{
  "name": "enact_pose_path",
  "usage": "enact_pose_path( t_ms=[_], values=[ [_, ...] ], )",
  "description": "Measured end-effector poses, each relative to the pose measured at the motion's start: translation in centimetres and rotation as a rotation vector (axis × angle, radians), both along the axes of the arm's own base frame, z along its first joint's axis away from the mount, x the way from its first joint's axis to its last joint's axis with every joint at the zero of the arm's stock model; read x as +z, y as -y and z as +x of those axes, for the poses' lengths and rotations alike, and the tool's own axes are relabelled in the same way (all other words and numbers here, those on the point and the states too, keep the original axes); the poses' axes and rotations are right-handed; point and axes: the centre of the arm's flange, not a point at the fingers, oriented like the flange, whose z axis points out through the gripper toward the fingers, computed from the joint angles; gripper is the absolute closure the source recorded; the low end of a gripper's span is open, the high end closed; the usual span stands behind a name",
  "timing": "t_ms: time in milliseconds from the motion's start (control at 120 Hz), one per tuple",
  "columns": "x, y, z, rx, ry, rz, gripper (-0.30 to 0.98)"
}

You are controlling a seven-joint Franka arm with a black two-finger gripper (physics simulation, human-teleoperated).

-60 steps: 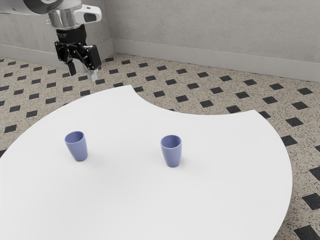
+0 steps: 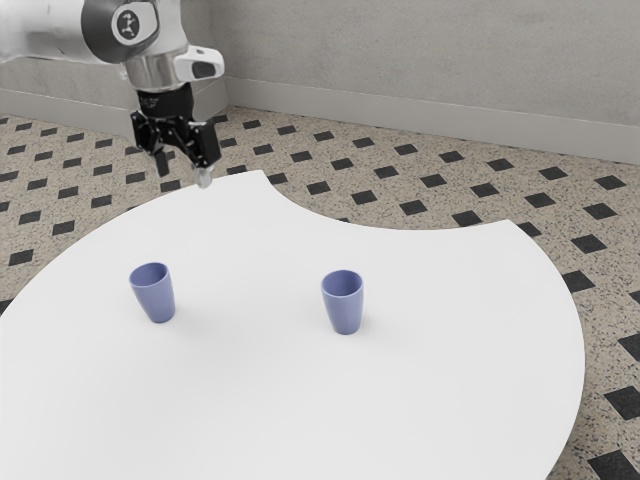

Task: Place the right cup onto the left cup

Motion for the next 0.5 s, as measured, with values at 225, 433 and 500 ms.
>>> enact_pose_path(
  t_ms=[225,433,500],
  values=[
    [-4.4,3.2,1.2,-0.057,-0.02,0.003,0.03],
    [-7.5,4.9,1.6,-0.083,-0.016,0.0,0.03],
    [-7.8,6.3,1.7,-0.094,-0.009,-0.003,0.03]
  ],
)
